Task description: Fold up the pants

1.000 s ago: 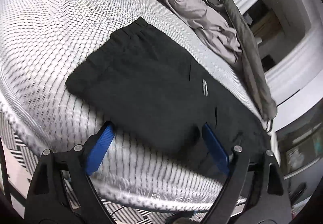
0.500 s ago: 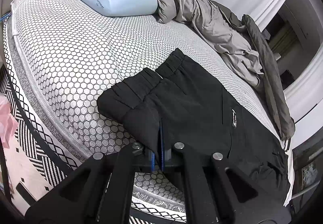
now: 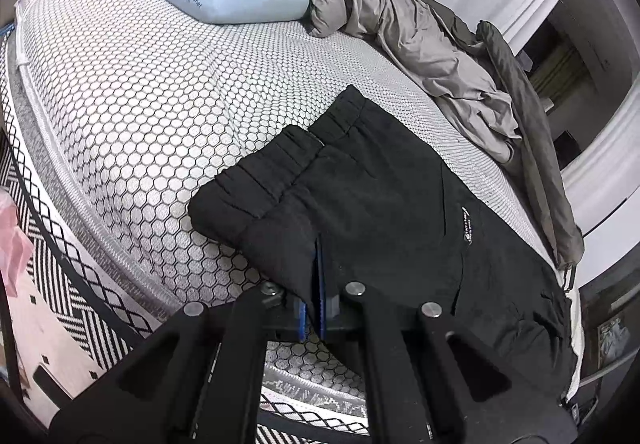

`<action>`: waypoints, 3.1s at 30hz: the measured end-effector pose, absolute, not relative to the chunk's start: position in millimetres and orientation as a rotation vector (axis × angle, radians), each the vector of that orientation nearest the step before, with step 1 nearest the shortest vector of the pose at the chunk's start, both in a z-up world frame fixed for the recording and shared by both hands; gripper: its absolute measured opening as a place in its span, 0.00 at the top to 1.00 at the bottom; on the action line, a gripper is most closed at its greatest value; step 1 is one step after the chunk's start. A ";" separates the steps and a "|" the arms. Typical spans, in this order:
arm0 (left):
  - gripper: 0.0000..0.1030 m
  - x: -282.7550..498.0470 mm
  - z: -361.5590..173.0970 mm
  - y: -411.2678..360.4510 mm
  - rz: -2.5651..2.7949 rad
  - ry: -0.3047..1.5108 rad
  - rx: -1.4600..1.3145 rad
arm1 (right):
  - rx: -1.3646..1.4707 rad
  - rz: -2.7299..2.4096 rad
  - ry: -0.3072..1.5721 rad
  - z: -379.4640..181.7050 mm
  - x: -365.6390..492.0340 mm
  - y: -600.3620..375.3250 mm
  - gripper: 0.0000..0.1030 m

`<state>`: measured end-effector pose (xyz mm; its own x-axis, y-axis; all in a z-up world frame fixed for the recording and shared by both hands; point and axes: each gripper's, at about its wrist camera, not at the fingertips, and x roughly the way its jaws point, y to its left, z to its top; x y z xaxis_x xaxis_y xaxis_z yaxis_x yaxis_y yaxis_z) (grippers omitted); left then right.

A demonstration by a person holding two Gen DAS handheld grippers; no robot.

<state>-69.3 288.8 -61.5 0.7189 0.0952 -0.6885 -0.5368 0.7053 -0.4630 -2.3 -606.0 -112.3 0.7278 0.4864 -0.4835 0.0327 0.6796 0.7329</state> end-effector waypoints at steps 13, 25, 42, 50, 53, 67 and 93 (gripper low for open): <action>1.00 -93.4 -59.8 275.3 0.393 0.712 -0.665 | 0.805 0.186 0.640 -97.8 -44.2 -628.7 0.88; 1.00 7.0 24.2 294.2 0.365 0.620 -0.621 | 0.600 0.120 0.428 39.6 35.0 -605.0 0.89; 0.42 177.2 22.3 313.6 0.427 0.770 -0.449 | 0.469 -0.018 0.617 37.6 258.5 -571.2 0.31; 0.42 102.2 4.5 271.3 0.286 0.779 -0.600 | 0.473 0.144 0.632 31.4 176.5 -511.6 0.21; 0.45 96.8 -25.2 254.9 0.156 0.781 -0.761 | 0.466 0.212 0.651 29.4 154.5 -486.7 0.20; 1.00 99.7 -58.8 252.4 0.247 0.804 -0.719 | 0.465 0.195 0.658 -0.3 140.4 -485.9 0.20; 0.98 92.7 -91.9 283.5 0.325 0.717 -0.973 | 1.200 0.081 0.688 -119.1 165.2 -620.6 0.81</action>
